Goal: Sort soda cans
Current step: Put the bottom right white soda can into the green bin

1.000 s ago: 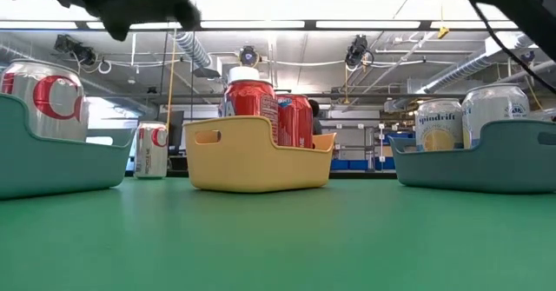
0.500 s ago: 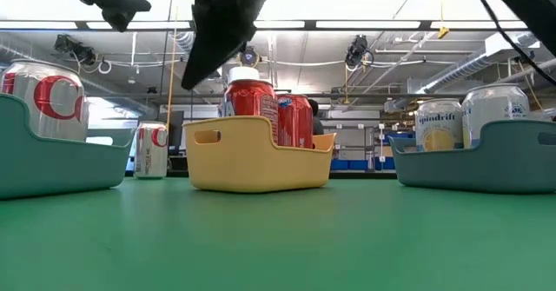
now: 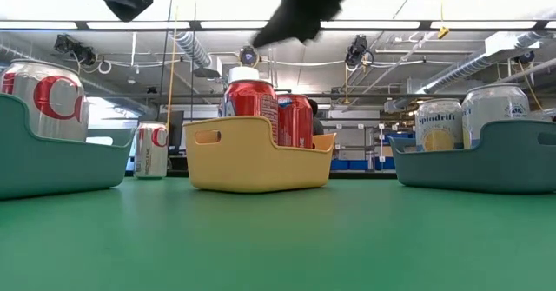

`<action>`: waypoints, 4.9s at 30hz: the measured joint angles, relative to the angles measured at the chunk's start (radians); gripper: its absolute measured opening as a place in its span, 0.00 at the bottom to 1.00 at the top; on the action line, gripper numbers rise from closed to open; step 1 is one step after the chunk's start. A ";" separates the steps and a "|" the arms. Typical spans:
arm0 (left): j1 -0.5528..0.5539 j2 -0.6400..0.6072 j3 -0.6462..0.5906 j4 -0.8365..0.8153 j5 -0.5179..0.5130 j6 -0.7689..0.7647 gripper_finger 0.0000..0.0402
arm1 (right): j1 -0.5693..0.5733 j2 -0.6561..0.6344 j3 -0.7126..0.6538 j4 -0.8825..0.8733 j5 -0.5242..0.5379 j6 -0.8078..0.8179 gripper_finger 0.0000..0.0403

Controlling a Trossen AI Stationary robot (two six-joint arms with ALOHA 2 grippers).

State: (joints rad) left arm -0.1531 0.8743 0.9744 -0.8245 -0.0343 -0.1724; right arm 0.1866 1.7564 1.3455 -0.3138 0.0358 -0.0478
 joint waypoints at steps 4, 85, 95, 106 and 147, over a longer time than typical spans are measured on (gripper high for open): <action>-0.066 0.107 0.091 -0.141 -0.023 -0.151 0.00 | 0.023 -0.147 -0.261 0.249 0.037 0.049 0.00; -0.212 0.528 0.232 -0.553 0.083 -0.999 0.75 | 0.081 -0.302 -0.545 0.553 0.119 0.054 0.00; -0.212 0.549 0.232 -0.549 0.053 -0.979 0.75 | 0.081 -0.302 -0.545 0.552 0.118 0.054 0.00; -0.212 0.619 0.236 -0.553 0.050 -0.896 0.75 | 0.083 -0.302 -0.545 0.552 0.093 0.056 0.00; -0.295 0.611 0.266 -0.709 0.074 -0.851 0.60 | 0.088 -0.302 -0.545 0.559 0.092 0.075 0.00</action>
State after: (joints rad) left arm -0.4484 1.4857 1.2402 -1.5335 0.0401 -1.0236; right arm 0.2745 1.4540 0.8001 0.2455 0.1276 0.0275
